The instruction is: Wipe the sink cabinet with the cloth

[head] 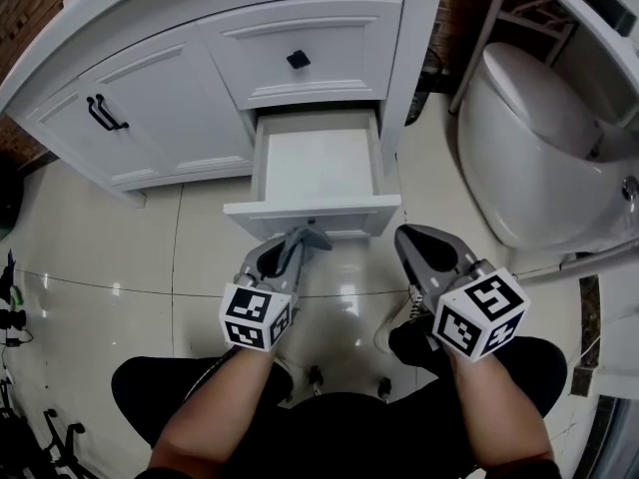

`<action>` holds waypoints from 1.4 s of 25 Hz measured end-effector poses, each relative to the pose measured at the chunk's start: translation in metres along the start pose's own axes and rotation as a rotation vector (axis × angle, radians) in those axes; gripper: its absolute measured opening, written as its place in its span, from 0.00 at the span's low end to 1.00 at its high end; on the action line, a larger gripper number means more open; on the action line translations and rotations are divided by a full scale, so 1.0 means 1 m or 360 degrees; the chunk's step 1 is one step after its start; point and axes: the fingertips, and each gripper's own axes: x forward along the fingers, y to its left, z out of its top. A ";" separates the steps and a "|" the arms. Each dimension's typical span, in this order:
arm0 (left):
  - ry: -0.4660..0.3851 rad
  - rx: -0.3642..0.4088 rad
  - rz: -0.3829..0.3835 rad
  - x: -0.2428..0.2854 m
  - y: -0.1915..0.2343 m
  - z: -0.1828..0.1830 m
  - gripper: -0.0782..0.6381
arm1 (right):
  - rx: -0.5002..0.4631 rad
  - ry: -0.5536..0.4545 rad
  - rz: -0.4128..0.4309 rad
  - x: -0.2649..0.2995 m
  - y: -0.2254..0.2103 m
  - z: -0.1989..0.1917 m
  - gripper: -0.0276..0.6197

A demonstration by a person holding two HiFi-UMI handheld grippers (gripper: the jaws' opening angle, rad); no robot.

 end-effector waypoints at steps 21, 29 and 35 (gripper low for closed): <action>-0.0079 0.0014 -0.0297 0.060 -0.086 0.045 0.16 | 0.0031 0.0005 -0.0081 -0.024 -0.026 -0.016 0.05; -0.0062 0.0004 -0.0139 0.027 -0.040 0.041 0.16 | 0.0021 0.0003 -0.0048 -0.020 -0.014 -0.013 0.05; -0.0048 -0.0053 0.0011 -0.001 0.001 0.030 0.16 | -0.0017 0.0045 -0.0025 -0.009 -0.004 -0.016 0.05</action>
